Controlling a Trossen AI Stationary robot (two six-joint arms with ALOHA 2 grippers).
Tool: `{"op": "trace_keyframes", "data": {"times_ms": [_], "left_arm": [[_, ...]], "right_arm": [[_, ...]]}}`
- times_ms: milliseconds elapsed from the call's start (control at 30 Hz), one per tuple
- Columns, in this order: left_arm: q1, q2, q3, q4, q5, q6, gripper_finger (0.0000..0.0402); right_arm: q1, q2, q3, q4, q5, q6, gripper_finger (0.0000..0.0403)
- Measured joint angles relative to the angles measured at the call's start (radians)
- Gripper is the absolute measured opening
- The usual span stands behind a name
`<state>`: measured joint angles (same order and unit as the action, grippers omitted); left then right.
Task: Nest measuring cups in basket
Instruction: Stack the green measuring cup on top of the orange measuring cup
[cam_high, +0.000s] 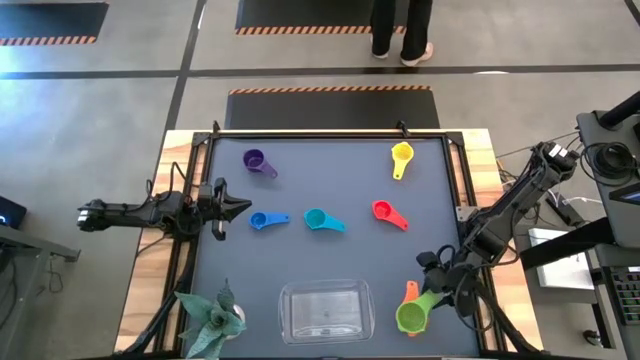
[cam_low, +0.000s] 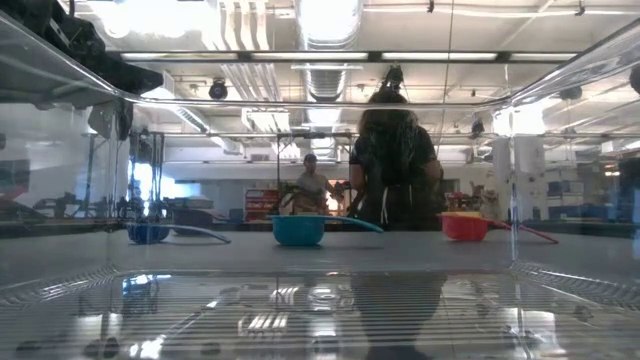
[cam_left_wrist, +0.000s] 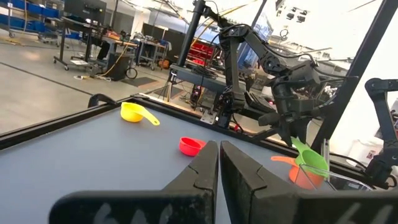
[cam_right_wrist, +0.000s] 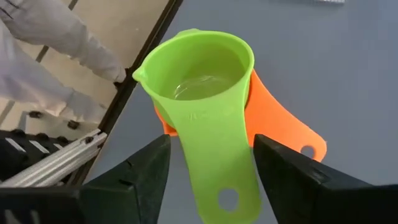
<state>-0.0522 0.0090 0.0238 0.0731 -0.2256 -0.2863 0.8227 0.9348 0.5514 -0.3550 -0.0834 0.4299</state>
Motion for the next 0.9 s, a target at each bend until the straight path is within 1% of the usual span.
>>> {"op": "trace_keyframes", "data": {"times_ms": [233, 433, 800, 900], "left_arm": [[0.0, 0.0, 0.0, 0.0, 0.0, 0.0, 0.0], [0.0, 0.0, 0.0, 0.0, 0.0, 0.0, 0.0], [0.0, 0.0, 0.0, 0.0, 0.0, 0.0, 0.0], [0.0, 0.0, 0.0, 0.0, 0.0, 0.0, 0.0]], "right_arm": [[0.0, 0.002, 0.0, 0.0, 0.006, -0.136, 0.025], [0.0, 0.012, 0.0, -0.007, 0.058, -0.207, 0.0266], [0.0, 0.041, 0.0, -0.008, 0.057, -0.415, 0.027], [0.0, 0.069, 0.018, -0.046, 0.057, -0.458, 0.027]]}}
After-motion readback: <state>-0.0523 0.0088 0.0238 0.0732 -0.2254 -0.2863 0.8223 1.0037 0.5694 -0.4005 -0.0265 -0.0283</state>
